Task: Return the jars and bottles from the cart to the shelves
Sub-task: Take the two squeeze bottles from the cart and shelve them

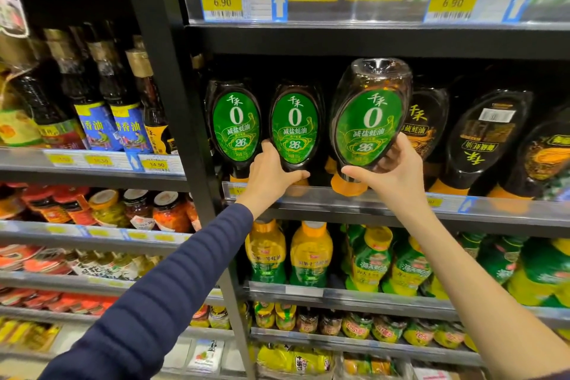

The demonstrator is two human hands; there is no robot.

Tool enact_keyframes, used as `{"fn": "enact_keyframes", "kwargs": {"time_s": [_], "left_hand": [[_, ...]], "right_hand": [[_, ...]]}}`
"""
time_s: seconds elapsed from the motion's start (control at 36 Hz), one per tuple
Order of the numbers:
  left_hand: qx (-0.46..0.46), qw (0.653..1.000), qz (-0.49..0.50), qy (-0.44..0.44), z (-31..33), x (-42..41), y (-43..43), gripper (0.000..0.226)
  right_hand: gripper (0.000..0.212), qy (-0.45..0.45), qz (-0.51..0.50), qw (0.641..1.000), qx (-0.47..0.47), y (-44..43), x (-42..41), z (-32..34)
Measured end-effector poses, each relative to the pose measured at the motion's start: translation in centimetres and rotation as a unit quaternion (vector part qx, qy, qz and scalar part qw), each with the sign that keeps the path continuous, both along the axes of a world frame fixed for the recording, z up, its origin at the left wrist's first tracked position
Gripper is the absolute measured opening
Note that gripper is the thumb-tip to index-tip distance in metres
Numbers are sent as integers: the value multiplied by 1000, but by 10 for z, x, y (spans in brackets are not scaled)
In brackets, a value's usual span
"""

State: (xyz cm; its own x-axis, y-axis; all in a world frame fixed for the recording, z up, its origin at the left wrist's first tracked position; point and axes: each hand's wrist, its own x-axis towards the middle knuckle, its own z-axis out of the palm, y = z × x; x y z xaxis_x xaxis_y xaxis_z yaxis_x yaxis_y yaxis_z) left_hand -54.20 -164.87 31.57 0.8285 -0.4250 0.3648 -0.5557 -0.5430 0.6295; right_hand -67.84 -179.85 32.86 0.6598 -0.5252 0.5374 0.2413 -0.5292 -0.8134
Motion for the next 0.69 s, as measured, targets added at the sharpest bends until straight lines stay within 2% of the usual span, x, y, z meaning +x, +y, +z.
{"fn": "enact_keyframes", "kwargs": {"time_s": [0.33, 0.5, 0.69], "left_hand": [[-5, 1000, -9, 18, 4, 0, 1, 67], [-16, 1000, -16, 21, 4, 0, 3, 64], [-14, 1000, -11, 22, 4, 1, 2, 70]], "right_hand": [[71, 1, -12, 1000, 5, 2, 14, 6], [68, 9, -59, 998, -32, -2, 19, 7], [75, 60, -63, 996, -17, -5, 27, -12]]}}
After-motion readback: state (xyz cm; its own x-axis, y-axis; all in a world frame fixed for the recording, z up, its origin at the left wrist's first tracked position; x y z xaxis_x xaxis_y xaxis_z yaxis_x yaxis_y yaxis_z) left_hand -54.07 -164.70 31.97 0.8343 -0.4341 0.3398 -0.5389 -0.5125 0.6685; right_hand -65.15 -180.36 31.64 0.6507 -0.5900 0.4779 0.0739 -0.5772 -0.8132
